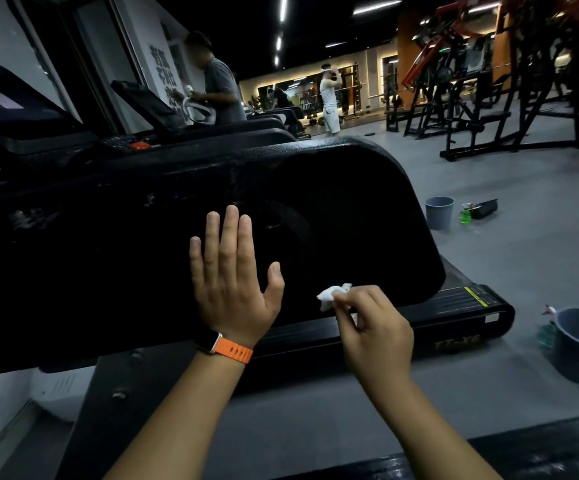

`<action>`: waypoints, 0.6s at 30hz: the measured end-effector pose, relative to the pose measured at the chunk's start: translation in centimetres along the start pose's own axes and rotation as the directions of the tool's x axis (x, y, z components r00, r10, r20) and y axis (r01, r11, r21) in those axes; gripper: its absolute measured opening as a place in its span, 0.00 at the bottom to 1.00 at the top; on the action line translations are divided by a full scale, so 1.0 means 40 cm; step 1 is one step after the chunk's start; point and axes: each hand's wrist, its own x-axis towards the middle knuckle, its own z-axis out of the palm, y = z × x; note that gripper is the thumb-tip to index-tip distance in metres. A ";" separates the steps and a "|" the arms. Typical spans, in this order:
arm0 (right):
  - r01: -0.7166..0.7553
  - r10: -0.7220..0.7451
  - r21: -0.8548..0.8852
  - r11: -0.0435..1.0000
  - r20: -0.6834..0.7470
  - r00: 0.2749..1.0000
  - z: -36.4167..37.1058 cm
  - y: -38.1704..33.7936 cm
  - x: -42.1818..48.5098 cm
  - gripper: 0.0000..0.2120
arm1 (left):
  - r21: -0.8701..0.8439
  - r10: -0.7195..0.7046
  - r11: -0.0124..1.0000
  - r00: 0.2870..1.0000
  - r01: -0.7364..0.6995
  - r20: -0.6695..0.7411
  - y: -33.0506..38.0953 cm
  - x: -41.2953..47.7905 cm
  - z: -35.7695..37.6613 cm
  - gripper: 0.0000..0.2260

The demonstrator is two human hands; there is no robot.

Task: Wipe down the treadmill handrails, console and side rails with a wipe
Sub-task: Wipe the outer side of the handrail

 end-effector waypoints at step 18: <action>-0.092 0.112 0.122 0.988 -0.165 0.980 -0.055 0.060 0.050 0.08 | 0.008 -0.005 1.000 1.000 0.005 0.006 -0.001 -0.003 0.002 0.29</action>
